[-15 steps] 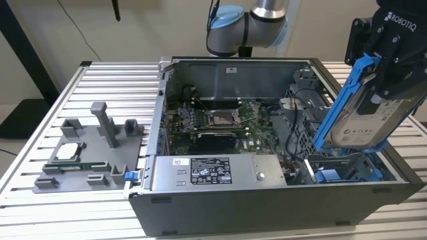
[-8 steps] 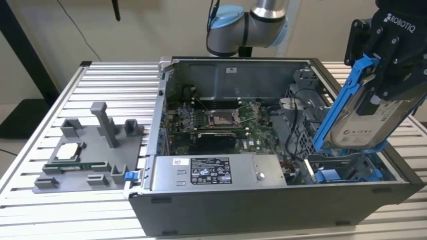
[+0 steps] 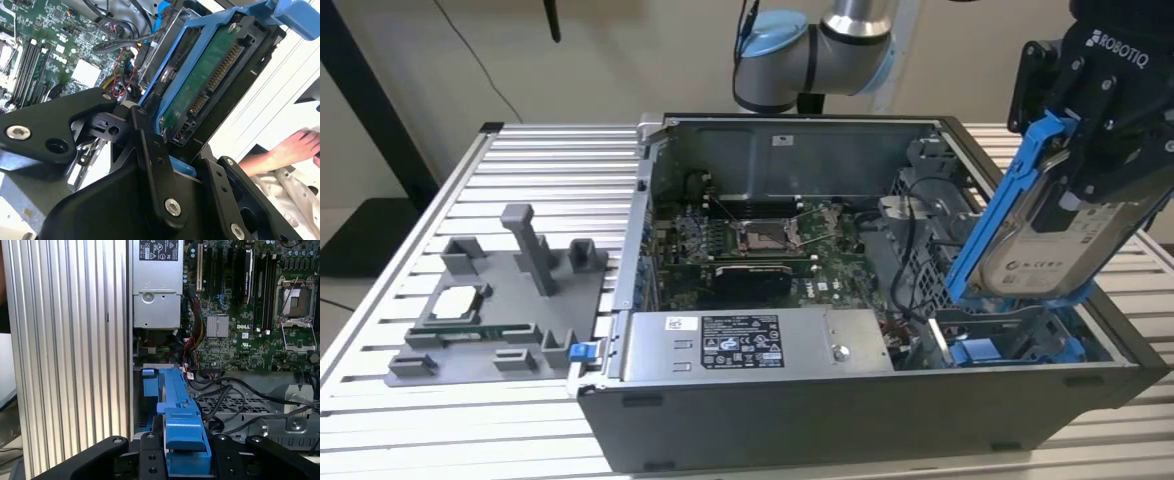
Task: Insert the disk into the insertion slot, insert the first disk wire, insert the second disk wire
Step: 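Insert the disk into the insertion slot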
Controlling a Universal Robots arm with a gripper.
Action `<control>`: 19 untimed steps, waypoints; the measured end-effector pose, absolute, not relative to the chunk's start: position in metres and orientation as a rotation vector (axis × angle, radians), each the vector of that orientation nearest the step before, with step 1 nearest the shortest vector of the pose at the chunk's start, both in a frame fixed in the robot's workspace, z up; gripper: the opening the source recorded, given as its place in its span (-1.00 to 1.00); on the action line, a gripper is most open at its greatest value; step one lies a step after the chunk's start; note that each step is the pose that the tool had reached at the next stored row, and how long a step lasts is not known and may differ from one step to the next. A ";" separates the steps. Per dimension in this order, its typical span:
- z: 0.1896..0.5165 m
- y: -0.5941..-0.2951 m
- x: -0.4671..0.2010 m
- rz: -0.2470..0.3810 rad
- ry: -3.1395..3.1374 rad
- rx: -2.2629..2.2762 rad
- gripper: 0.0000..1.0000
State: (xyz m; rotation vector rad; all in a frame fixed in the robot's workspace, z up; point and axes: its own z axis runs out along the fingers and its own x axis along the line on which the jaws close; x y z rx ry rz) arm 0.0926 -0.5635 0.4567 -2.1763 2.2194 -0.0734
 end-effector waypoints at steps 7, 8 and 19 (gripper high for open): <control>0.446 -0.564 0.093 -0.070 2.218 -2.175 -1.00; 0.444 -0.564 0.093 -0.070 2.218 -2.174 -1.00; 0.425 -0.564 0.102 -0.067 2.217 -2.173 -1.00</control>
